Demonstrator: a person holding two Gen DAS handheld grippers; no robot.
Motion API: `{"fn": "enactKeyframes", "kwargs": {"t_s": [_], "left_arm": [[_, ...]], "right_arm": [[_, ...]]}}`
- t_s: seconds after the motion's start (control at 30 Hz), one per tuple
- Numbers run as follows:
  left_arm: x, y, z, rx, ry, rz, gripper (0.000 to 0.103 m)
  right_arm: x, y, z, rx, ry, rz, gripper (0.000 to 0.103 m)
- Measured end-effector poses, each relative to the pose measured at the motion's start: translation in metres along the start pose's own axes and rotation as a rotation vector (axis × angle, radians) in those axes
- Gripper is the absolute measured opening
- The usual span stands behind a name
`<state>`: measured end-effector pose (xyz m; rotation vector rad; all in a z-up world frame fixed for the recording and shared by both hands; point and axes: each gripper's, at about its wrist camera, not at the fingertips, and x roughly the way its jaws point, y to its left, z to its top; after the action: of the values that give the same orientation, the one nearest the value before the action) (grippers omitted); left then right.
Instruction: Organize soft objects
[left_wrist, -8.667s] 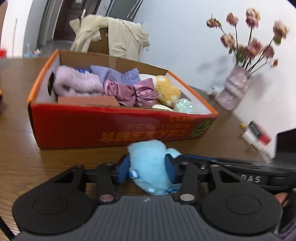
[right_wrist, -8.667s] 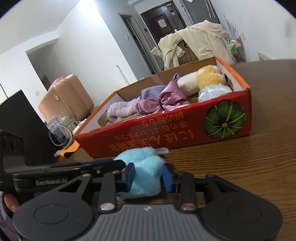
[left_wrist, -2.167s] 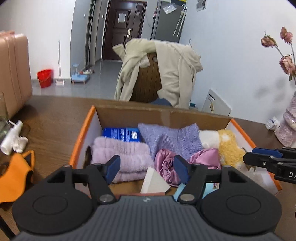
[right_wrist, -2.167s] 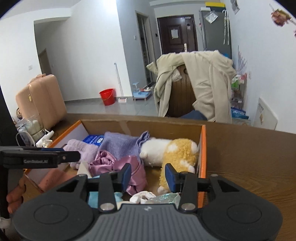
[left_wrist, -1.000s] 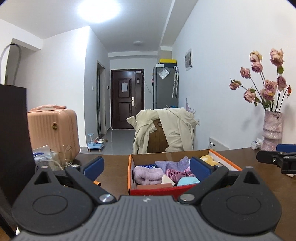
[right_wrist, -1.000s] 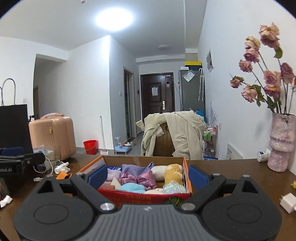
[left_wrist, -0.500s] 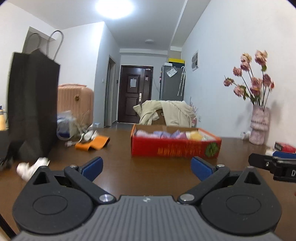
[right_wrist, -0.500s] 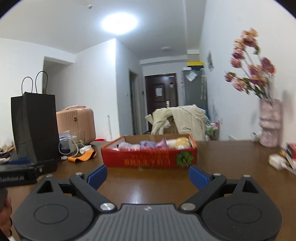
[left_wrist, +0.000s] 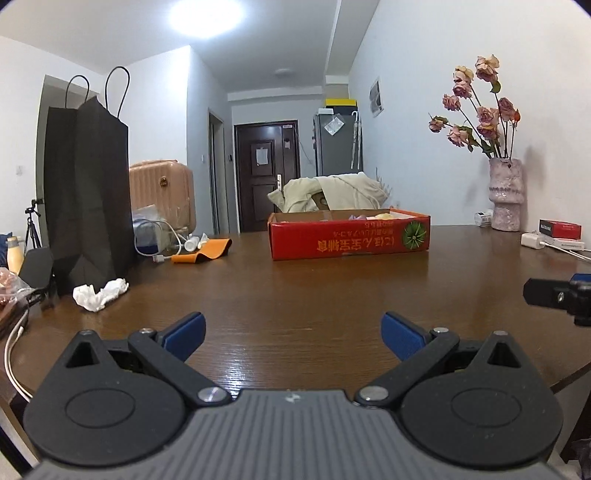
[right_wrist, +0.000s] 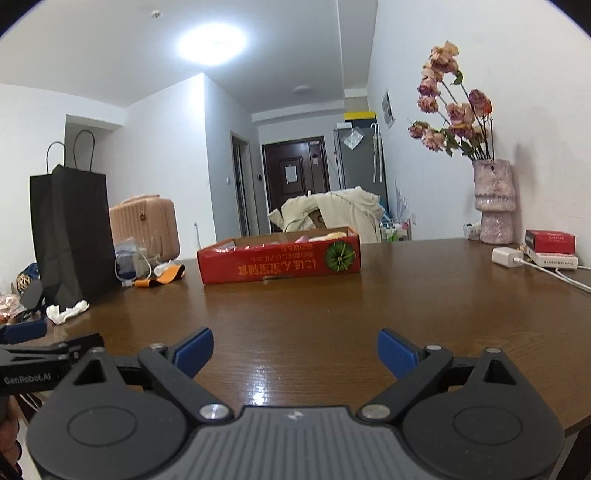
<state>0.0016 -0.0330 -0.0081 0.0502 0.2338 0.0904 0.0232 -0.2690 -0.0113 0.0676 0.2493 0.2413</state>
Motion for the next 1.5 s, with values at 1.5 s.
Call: {"fn": "enactKeyframes", "kwargs": {"t_s": [1.5], "left_arm": [[-0.0037,0.0032,0.0036,0.002,-0.035,-0.02,0.103]], "right_arm": [[0.0062,-0.0018,-0.0013,0.03,0.018,0.029,0.103]]}}
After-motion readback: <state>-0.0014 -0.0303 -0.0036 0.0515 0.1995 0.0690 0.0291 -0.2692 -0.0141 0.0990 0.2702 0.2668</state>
